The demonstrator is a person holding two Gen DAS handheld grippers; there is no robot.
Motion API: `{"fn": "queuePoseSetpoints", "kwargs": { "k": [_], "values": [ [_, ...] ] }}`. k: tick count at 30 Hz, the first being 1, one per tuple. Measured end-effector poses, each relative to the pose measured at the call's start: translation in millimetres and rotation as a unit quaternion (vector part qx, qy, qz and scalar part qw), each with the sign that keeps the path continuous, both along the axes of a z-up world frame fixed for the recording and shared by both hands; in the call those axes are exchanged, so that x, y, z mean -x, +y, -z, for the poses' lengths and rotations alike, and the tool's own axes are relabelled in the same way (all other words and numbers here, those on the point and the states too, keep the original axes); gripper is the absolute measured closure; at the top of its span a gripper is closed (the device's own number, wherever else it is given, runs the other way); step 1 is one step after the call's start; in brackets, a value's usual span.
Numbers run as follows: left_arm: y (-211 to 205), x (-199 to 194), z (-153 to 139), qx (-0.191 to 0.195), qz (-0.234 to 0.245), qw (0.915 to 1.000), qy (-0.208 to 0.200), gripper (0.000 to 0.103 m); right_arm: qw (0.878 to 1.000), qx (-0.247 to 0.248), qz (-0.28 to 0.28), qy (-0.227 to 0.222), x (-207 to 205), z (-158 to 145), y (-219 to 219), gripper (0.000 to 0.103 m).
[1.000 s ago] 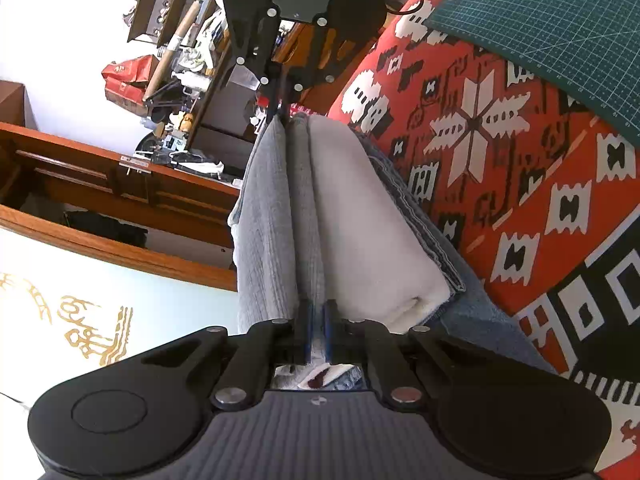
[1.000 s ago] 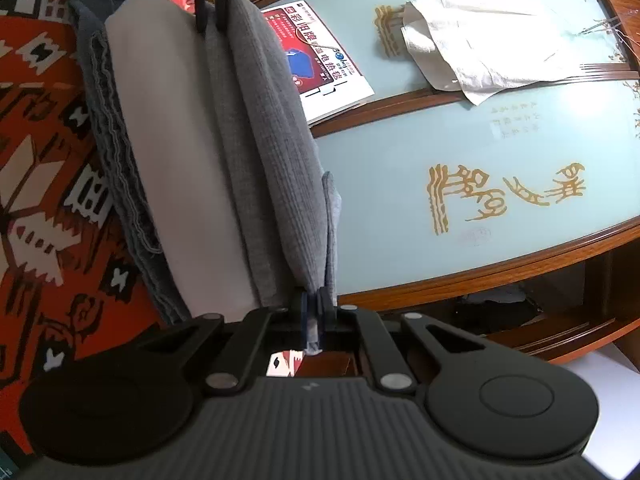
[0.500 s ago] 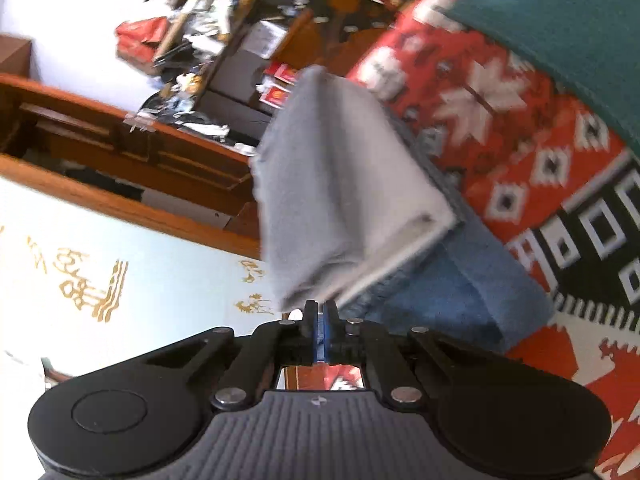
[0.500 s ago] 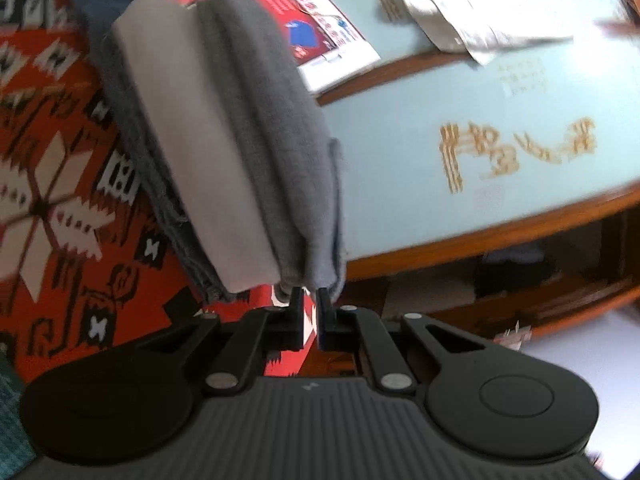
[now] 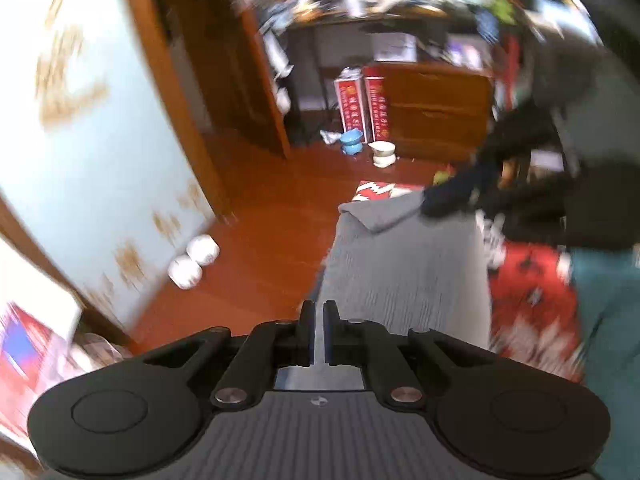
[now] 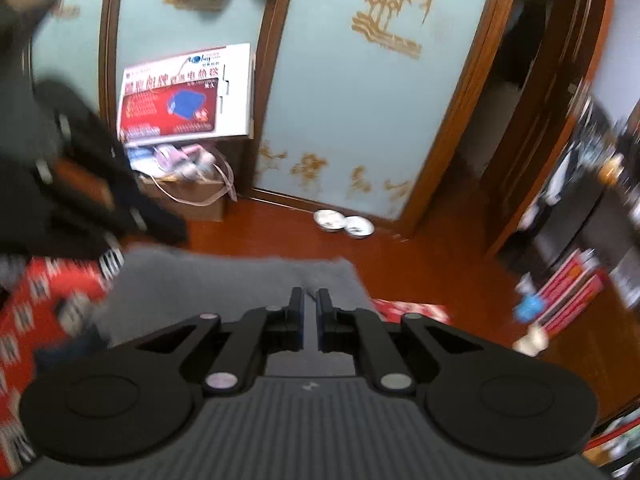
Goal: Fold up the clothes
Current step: 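Open both grippers and release the grey shirt on the stack, then raise both open grippers away from the clothes stack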
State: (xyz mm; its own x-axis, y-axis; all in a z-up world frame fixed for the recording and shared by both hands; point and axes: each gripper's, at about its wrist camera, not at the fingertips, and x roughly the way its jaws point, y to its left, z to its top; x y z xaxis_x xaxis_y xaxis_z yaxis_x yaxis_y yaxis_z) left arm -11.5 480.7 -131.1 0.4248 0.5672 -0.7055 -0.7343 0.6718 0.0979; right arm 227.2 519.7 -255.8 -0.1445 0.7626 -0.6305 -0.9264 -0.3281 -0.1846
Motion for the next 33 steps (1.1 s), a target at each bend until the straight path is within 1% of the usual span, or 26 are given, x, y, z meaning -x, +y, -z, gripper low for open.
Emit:
{"fn": "queuePoseSetpoints", "kwargs": {
  "k": [2,5,9,11,14,17,21,24,27,30,33],
  "values": [
    [13,1,7,0.036,-0.025,0.9987,-0.024,0.1,1.0,0.017,-0.008,0.017,7,0,22,0.099],
    [19,2,18,0.057,-0.032,0.9973,-0.034,0.099,0.999,0.038,-0.024,0.024,18,3,52,0.099],
    [23,9,26,0.079,-0.039,0.9947,-0.053,0.099,0.998,0.065,-0.015,0.016,21,23,84,0.098],
    [23,11,27,0.076,-0.037,0.9951,-0.051,0.099,0.997,0.074,-0.008,0.013,17,34,95,0.098],
    [29,11,29,0.077,-0.033,0.9954,-0.047,0.099,0.997,0.072,-0.001,0.016,14,40,100,0.097],
    [34,14,28,0.085,-0.034,0.9946,-0.049,0.099,0.998,0.058,0.011,0.03,12,29,104,0.097],
    [33,21,23,0.089,-0.034,0.9937,-0.059,0.099,0.997,0.042,0.049,0.037,-1,12,107,0.097],
    [32,20,21,0.09,-0.03,0.9937,-0.061,0.099,0.994,0.061,0.081,0.045,-17,22,118,0.097],
    [30,18,24,0.088,-0.022,0.9945,-0.052,0.099,0.99,0.083,0.102,0.055,-32,36,128,0.097],
    [28,19,26,0.082,-0.015,0.9956,-0.044,0.099,0.988,0.078,0.121,0.058,-44,43,134,0.097],
    [29,22,23,0.084,-0.019,0.9951,-0.048,0.099,0.985,0.065,0.135,0.084,-55,35,126,0.097]
  ]
}}
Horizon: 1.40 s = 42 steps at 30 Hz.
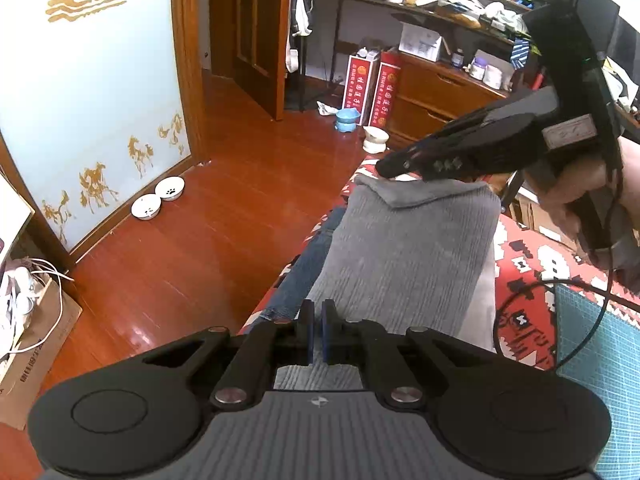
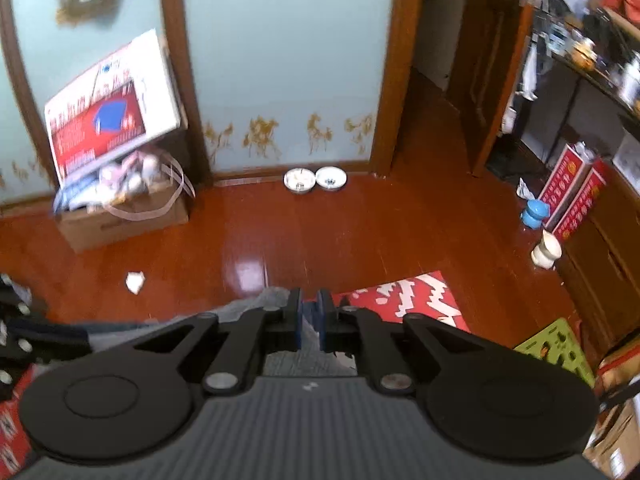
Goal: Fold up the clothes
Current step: 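Raise both open grippers away from the clothes stack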
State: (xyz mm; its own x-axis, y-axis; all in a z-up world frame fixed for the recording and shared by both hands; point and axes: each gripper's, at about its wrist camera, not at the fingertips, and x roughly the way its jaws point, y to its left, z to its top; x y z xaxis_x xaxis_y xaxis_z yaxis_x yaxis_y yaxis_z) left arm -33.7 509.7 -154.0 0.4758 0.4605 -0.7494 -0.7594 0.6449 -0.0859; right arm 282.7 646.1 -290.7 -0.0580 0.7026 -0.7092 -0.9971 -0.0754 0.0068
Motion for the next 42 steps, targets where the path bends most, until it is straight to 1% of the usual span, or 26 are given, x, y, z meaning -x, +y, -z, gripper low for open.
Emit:
{"fn": "queuePoseSetpoints", "kwargs": {
  "k": [4,6,8,11,13,14,17,19,21,24,27,29,34,38,42],
  "values": [
    [0,6,-6,0.011,-0.008,0.9999,-0.011,0.099,1.0,-0.006,0.001,0.018,3,-14,-24,0.096],
    [-2,8,-8,0.021,-0.006,0.9995,-0.021,0.099,1.0,-0.004,-0.003,0.025,10,-21,-38,0.096],
    [-6,6,-8,0.023,0.005,0.9995,-0.021,0.099,1.0,0.003,-0.005,0.026,20,-23,-51,0.097],
    [-12,4,-6,0.025,0.022,0.9993,-0.015,0.099,1.0,0.009,-0.001,0.027,34,-16,-67,0.096],
    [-14,4,-1,0.026,0.028,0.9993,-0.002,0.099,1.0,0.007,0.003,0.019,41,-11,-77,0.096],
    [-14,4,-1,0.026,0.027,0.9993,-0.002,0.099,1.0,0.005,0.005,0.014,45,-8,-82,0.096],
    [-14,3,-7,0.021,0.027,0.9993,-0.012,0.099,1.0,-0.01,0.012,0.015,54,-12,-93,0.093],
    [-15,-3,-13,0.014,0.037,0.9989,-0.028,0.099,0.999,-0.022,0.01,0.021,60,-15,-99,0.093],
    [-14,-11,-13,0.013,0.041,0.9985,-0.033,0.099,0.999,-0.027,0.006,0.022,68,-15,-103,0.093],
    [-13,-20,-2,0.016,0.039,0.9988,-0.024,0.099,1.0,-0.019,0.007,0.023,71,-3,-105,0.093],
    [-15,-25,10,0.014,0.039,0.9991,-0.011,0.099,1.0,-0.026,-0.002,0.012,73,10,-111,0.094],
    [-16,-24,12,0.007,0.038,0.9992,-0.008,0.099,0.999,-0.035,-0.013,-0.001,74,15,-116,0.096],
    [-25,-24,6,-0.011,0.04,0.9991,0.004,0.099,0.998,-0.06,0.017,-0.007,59,7,-129,0.096],
    [-26,-19,7,-0.011,0.034,0.9994,0.0,0.099,0.996,-0.068,0.057,0.005,27,14,-133,0.097],
    [-32,-17,9,-0.029,0.032,0.9991,0.002,0.099,0.993,-0.095,0.072,-0.005,14,14,-140,0.097]
  ]
}}
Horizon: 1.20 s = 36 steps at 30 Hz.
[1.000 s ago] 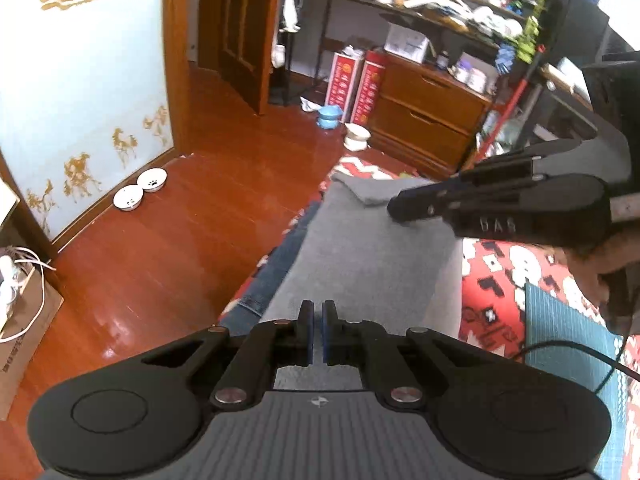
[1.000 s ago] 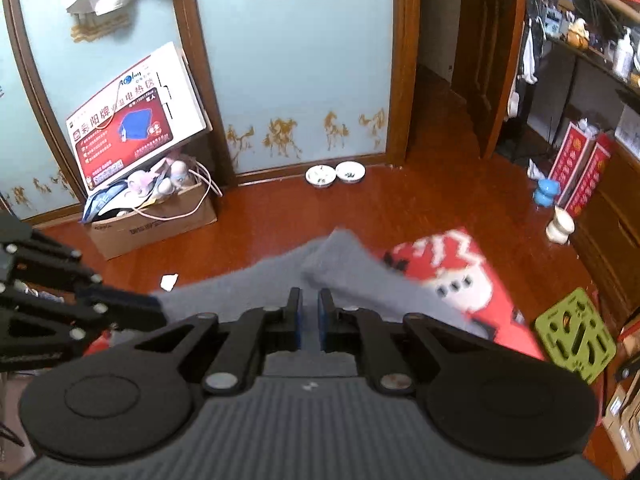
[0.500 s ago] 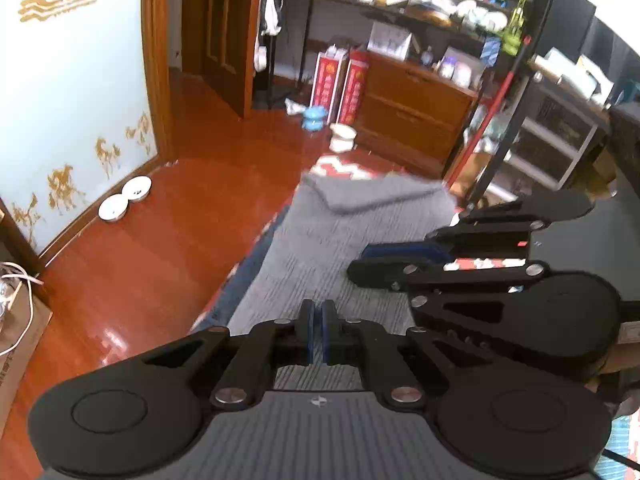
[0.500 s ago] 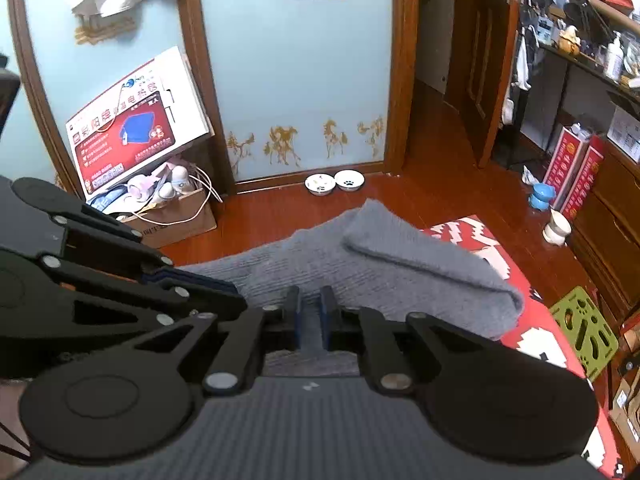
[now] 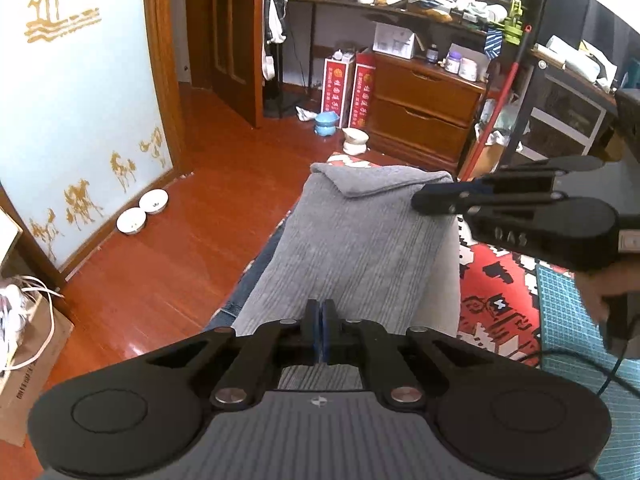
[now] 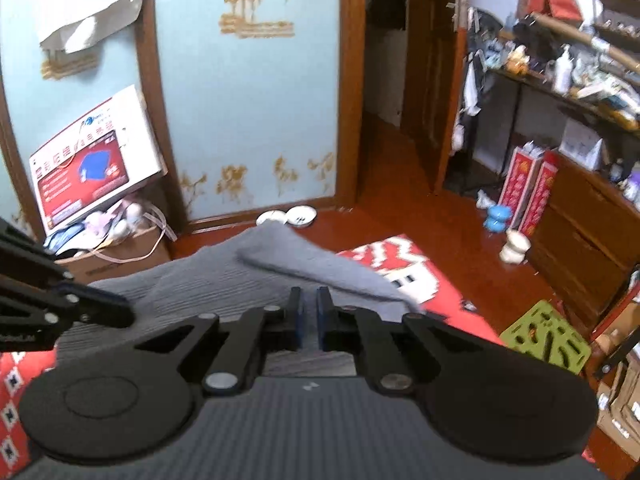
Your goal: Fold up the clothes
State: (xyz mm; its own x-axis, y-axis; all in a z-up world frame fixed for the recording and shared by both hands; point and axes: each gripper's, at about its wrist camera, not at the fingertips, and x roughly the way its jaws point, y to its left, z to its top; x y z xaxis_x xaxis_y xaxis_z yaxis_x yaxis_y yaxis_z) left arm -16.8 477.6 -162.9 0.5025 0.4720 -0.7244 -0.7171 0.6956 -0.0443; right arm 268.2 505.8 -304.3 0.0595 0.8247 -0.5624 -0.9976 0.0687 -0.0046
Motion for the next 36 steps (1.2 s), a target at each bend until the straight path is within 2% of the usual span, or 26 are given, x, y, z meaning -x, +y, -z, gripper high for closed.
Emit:
{"fn": "queuePoseSetpoints", "kwargs": {
  "k": [6,7,12,15,19,24,28,30,31,33,35,36],
  "values": [
    [-11,5,2,-0.025,-0.009,0.9995,-0.015,0.099,0.999,-0.035,0.02,-0.003,-1,9,-16,0.095],
    [-12,7,2,-0.032,-0.013,0.9992,-0.02,0.099,0.999,-0.044,0.017,0.0,3,8,-20,0.092],
    [-21,30,2,-0.05,-0.033,0.9968,-0.054,0.099,0.997,-0.072,-0.025,0.03,43,1,-28,0.092],
    [-26,43,10,-0.055,-0.027,0.9962,-0.062,0.098,0.997,-0.057,-0.033,0.031,73,5,-26,0.092],
    [-33,62,20,-0.06,-0.02,0.9957,-0.069,0.098,0.998,-0.037,-0.005,0.051,105,15,-31,0.092],
    [-47,100,17,-0.05,-0.013,0.9952,-0.083,0.098,0.998,-0.03,0.023,0.044,149,11,-65,0.092],
    [-70,130,4,-0.036,-0.005,0.9945,-0.099,0.098,0.997,-0.025,0.058,0.041,180,-9,-104,0.092],
    [-83,144,-5,-0.022,-0.003,0.9943,-0.104,0.093,0.996,-0.018,0.078,0.045,193,-21,-128,0.091],
    [-90,151,-10,-0.015,-0.001,0.9945,-0.104,0.088,0.995,-0.014,0.089,0.047,201,-27,-140,0.085],
    [-103,162,-19,-0.005,0.006,0.9948,-0.102,0.078,0.993,-0.007,0.106,0.048,215,-38,-163,0.077],
    [-117,175,-29,-0.01,0.008,0.9947,-0.102,0.062,0.992,-0.002,0.119,0.047,230,-47,-186,0.075],
    [-123,181,-34,-0.012,0.007,0.9946,-0.103,0.059,0.991,0.0,0.125,0.048,238,-52,-196,0.071]
  ]
}}
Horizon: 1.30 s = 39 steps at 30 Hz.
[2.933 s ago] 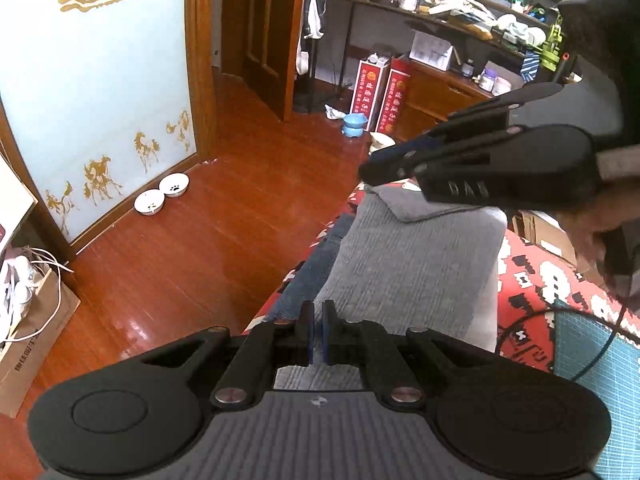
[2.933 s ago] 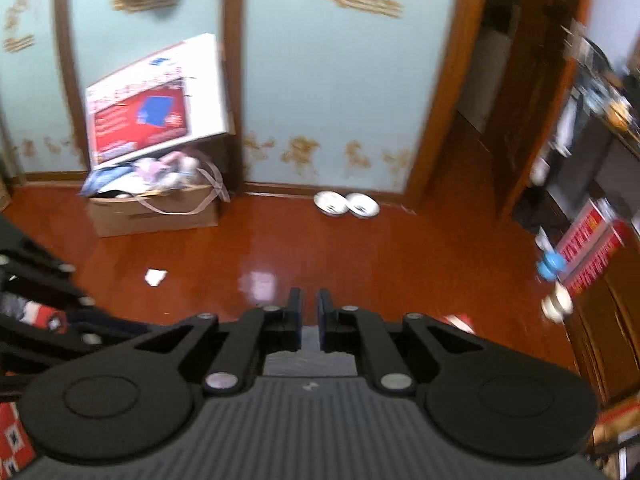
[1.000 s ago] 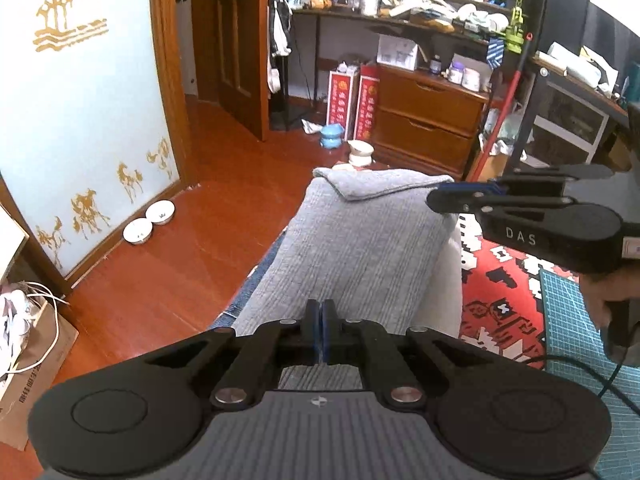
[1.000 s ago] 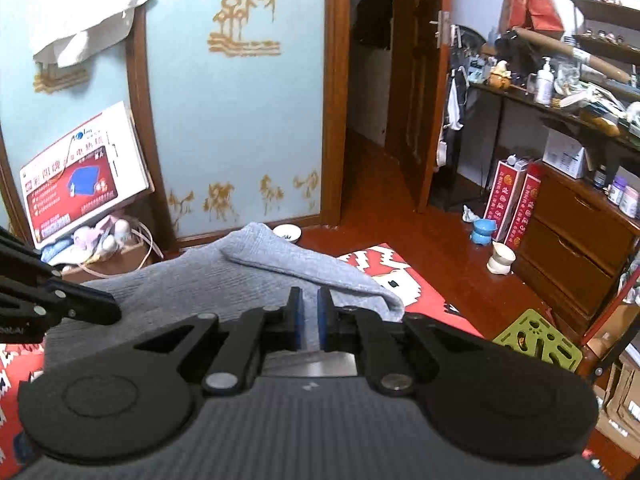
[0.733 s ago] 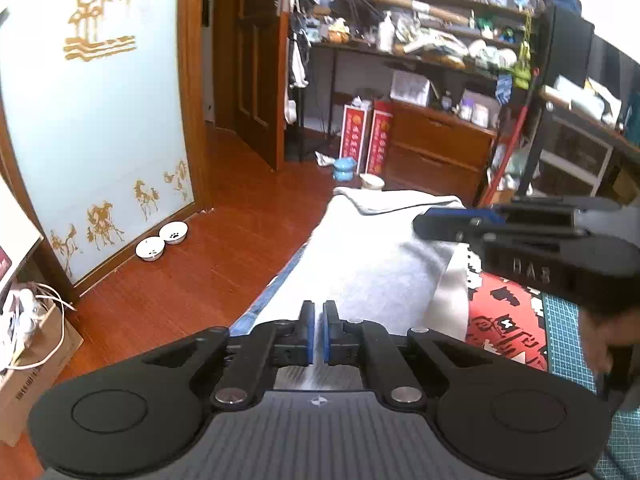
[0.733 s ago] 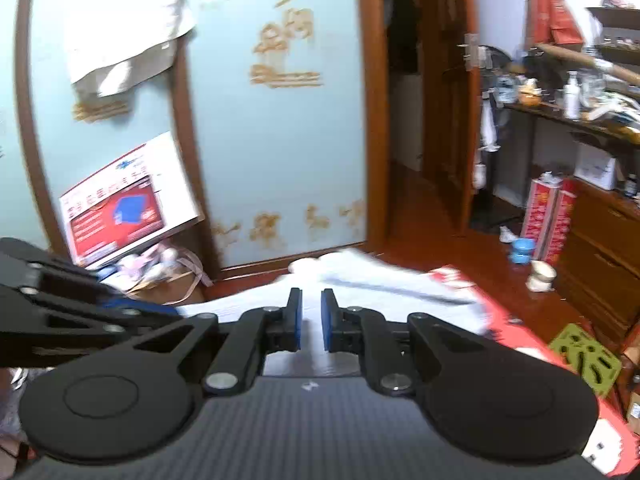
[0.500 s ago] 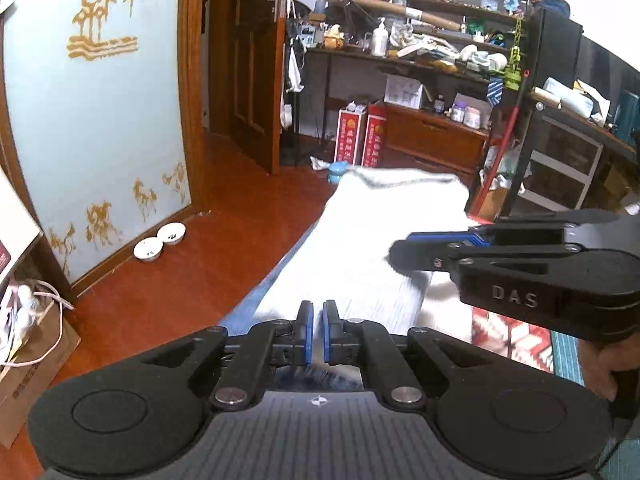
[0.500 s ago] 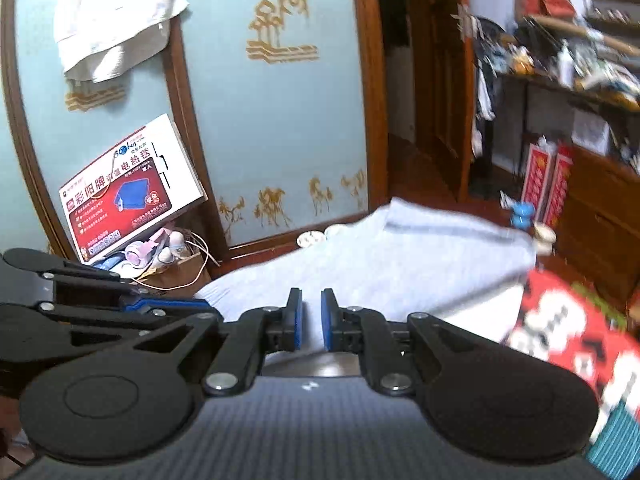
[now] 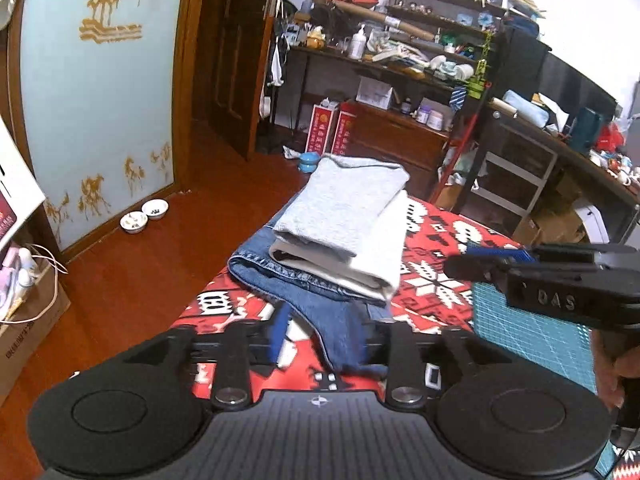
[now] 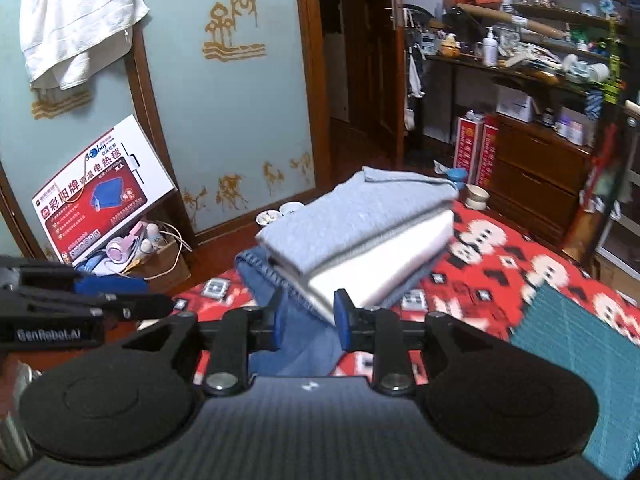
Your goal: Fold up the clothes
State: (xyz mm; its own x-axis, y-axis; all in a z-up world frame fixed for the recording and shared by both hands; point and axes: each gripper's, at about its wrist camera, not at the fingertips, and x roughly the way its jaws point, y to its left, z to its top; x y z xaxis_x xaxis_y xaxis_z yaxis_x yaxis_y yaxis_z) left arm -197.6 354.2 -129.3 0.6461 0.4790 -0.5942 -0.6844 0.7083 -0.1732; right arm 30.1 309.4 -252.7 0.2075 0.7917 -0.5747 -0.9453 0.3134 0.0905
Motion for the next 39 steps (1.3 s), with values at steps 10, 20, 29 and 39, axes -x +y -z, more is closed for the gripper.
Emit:
{"fn": "queuePoseSetpoints", "kwargs": {
  "k": [10,20,29,39],
  "values": [
    [-49,39,-35,-0.002,0.013,0.9995,-0.029,0.006,0.999,0.001,0.035,-0.024,63,-46,-74,0.018],
    [-90,58,-49,-0.022,0.029,0.9993,-0.006,0.0,0.995,0.009,0.09,-0.031,94,-70,-122,0.001],
    [-109,63,-51,-0.019,0.037,0.9991,-0.003,0.0,0.99,0.039,0.123,-0.054,116,-69,-137,0.0],
    [-113,65,-49,-0.014,0.034,0.9993,0.0,0.002,0.99,0.046,0.129,-0.034,117,-62,-140,0.0]
  ]
}}
